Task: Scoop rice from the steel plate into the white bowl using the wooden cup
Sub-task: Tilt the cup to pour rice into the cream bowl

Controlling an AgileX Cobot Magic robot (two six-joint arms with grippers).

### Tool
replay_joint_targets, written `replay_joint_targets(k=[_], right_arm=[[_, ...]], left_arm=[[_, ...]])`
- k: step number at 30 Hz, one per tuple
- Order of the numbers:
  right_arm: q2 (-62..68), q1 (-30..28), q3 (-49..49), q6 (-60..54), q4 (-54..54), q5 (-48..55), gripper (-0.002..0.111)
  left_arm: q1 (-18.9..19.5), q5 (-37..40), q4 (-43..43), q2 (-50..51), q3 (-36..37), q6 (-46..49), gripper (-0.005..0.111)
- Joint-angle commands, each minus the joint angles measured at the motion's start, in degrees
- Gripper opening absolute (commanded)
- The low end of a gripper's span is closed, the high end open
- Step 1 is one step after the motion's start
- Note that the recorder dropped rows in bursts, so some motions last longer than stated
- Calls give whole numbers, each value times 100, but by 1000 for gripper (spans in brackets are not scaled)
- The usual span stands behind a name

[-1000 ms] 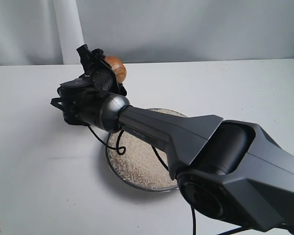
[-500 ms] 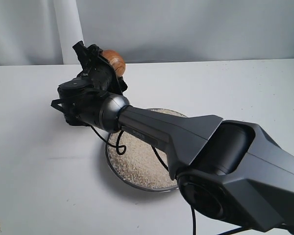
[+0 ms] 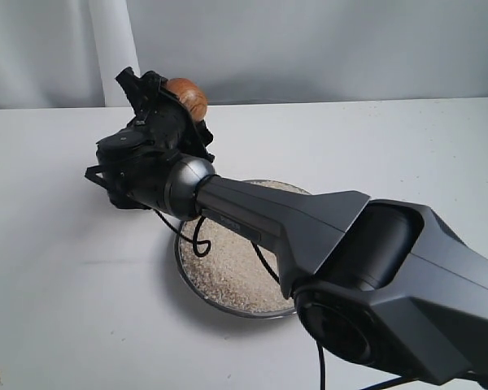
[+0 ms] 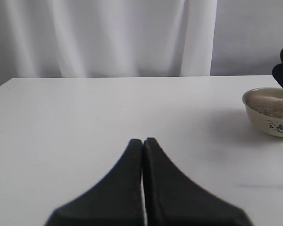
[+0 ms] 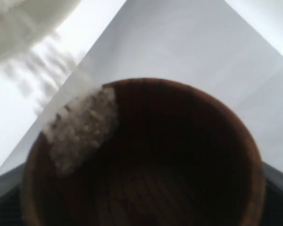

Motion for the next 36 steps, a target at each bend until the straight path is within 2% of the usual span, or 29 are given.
replay_joint_targets(k=[1, 18, 26, 33, 36], right_arm=[[-21, 0, -60, -59, -321, -9, 0], [-48, 0, -38, -271, -232, -31, 0], [-299, 0, 608, -443, -807, -37, 0], [-299, 0, 608, -207, -835, -50, 0], [-299, 0, 608, 401, -720, -154, 0]], left_arm=[[-15, -33, 2, -14, 9, -22, 0], [-15, -33, 2, -14, 9, -22, 0], [-15, -33, 2, -14, 9, -22, 0], [-15, -33, 2, -14, 9, -22, 0], [-15, -33, 2, -14, 9, -22, 0]])
